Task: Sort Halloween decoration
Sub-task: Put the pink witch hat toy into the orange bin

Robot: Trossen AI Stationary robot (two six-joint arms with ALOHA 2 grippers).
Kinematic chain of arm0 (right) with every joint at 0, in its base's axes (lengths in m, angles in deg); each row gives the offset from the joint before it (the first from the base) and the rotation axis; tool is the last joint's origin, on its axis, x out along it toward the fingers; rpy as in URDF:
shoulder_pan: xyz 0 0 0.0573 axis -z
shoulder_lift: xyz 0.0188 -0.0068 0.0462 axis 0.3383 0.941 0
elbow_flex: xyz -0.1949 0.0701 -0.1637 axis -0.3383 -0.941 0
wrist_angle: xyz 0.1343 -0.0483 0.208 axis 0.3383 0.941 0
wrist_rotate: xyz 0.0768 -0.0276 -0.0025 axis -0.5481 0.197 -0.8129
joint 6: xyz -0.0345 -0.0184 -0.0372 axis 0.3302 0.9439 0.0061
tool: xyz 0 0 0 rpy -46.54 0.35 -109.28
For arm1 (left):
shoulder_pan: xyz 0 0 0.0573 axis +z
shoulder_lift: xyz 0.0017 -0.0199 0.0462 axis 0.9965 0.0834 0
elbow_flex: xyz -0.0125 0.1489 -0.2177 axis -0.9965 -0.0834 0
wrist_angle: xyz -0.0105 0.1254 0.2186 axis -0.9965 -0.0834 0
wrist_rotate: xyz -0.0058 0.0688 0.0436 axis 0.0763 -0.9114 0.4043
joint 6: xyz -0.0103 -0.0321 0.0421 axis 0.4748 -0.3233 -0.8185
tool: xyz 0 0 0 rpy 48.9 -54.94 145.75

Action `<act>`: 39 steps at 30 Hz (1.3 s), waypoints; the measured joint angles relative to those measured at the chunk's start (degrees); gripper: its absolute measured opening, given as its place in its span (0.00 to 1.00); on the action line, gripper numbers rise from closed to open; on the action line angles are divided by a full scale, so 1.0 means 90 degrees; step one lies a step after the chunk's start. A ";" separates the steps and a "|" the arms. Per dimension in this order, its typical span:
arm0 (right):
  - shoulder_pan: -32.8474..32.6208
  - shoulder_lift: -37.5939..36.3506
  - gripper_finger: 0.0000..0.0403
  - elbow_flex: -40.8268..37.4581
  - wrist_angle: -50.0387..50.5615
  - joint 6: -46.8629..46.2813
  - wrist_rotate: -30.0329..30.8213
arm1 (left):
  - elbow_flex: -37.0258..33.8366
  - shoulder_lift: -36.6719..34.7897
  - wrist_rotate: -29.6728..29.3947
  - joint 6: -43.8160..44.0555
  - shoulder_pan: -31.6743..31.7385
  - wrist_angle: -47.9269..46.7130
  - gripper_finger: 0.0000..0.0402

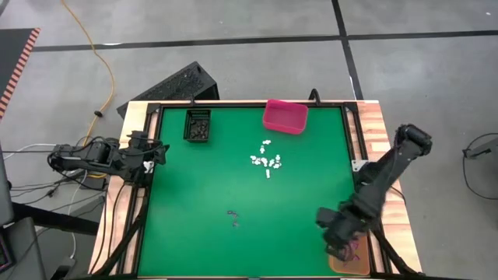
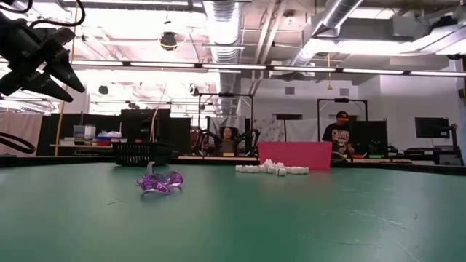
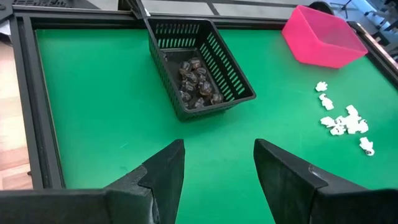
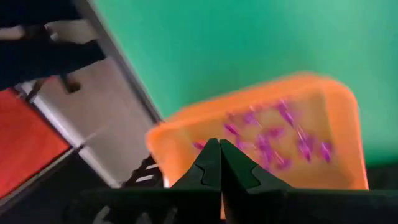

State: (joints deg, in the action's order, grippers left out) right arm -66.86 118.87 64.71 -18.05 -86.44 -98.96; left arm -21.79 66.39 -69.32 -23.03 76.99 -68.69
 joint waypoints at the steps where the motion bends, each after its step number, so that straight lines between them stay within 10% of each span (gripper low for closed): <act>1: -0.0200 -0.0073 0.04 -0.0112 0.0006 -0.0348 0.0076 | -0.0002 0.0001 0.0005 0.0000 0.0002 -0.0001 0.45; 10: -0.1420 -0.0262 0.14 -0.0799 -0.0040 -0.2841 0.0221 | -0.0002 0.0000 0.0017 0.0000 0.0002 0.0000 0.45; 18: -0.1485 -0.0260 0.28 -0.0843 -0.0104 -0.2948 0.0405 | -0.0001 0.0000 0.0017 0.0000 0.0002 -0.0005 0.45; 31: 0.1045 0.0126 0.41 -0.0833 -0.2248 0.1039 0.2058 | -0.0001 0.0000 0.0017 0.0000 0.0001 -0.0005 0.45; 39: 0.2744 0.1193 0.40 -0.0761 -0.4639 0.3818 0.1830 | -0.0002 0.0001 0.0019 0.0002 0.0001 -0.0002 0.45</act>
State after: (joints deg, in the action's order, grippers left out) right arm -42.16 129.61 57.86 -59.80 -52.08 -82.49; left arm -21.81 66.40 -69.15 -23.00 76.99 -68.72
